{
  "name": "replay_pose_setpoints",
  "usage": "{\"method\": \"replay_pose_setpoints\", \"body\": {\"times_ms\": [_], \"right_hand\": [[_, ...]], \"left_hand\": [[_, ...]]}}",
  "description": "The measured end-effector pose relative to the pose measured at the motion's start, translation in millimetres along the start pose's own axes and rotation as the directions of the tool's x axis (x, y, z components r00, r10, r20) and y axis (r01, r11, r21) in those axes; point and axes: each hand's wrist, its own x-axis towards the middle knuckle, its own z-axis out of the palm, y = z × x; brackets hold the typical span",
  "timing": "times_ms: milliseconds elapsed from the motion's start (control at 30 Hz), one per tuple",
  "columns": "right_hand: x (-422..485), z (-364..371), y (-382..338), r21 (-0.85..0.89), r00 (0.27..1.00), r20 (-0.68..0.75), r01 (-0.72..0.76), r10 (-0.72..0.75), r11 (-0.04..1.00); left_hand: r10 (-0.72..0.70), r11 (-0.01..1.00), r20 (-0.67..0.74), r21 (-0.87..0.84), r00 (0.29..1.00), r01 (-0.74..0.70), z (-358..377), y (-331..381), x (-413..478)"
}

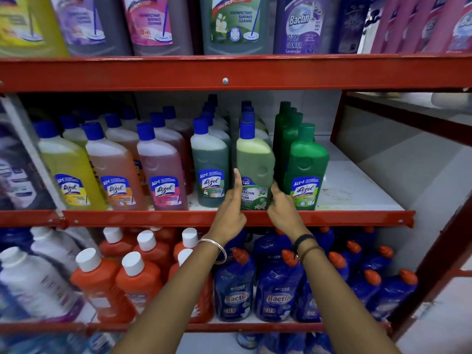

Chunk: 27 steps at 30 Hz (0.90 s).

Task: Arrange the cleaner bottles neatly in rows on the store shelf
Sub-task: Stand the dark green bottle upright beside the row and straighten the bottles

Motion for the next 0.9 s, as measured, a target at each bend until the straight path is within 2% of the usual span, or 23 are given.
{"method": "replay_pose_setpoints", "body": {"times_ms": [167,233,300,367,400,433,500,567,633,767,900], "right_hand": [[-6,-8,-3,0.016,0.998,0.065,-0.004,0.003,1.000],[-8,-5,-4,0.046,0.998,0.042,-0.043,0.042,0.998],[-18,5,-6,0.041,0.989,-0.130,-0.070,0.075,0.997],[-36,20,-15,0.054,0.930,-0.365,-0.019,0.037,0.998],[-44,27,-22,0.096,0.905,-0.424,0.052,-0.006,0.994],[-50,33,-31,0.156,0.909,-0.413,0.125,-0.050,0.980],[-51,46,-51,0.294,0.972,-0.219,0.151,-0.087,0.944],[-41,57,-65,0.353,0.999,0.017,0.039,-0.048,0.935],[-30,67,-79,0.339,0.993,0.120,-0.049,0.009,0.940],[-6,81,-87,0.381,0.987,0.092,-0.157,0.131,0.911],[1,88,-87,0.458,0.985,0.023,-0.160,0.168,0.875]], "left_hand": [[0.024,1.000,0.004,-0.017,1.000,-0.024,-1,1,-8],[0.024,0.999,0.020,-0.048,1.000,-0.023,-3,-3,-7],[0.034,0.997,-0.017,-0.075,0.999,-0.035,-7,-6,-11],[0.019,0.994,-0.187,-0.104,0.982,-0.039,-12,-10,-18],[-0.003,0.992,-0.293,-0.125,0.956,-0.035,-15,-13,-21],[-0.044,0.987,-0.369,-0.157,0.928,-0.015,-17,-17,-22],[-0.157,0.962,-0.369,-0.266,0.916,0.057,-25,-26,-21],[-0.208,0.937,-0.262,-0.331,0.942,0.115,-31,-31,-17],[-0.220,0.932,-0.201,-0.333,0.955,0.144,-37,-36,-10],[-0.270,0.900,-0.142,-0.387,0.952,0.198,-44,-43,7],[-0.271,0.885,-0.081,-0.413,0.959,0.215,-49,-46,7]]}}
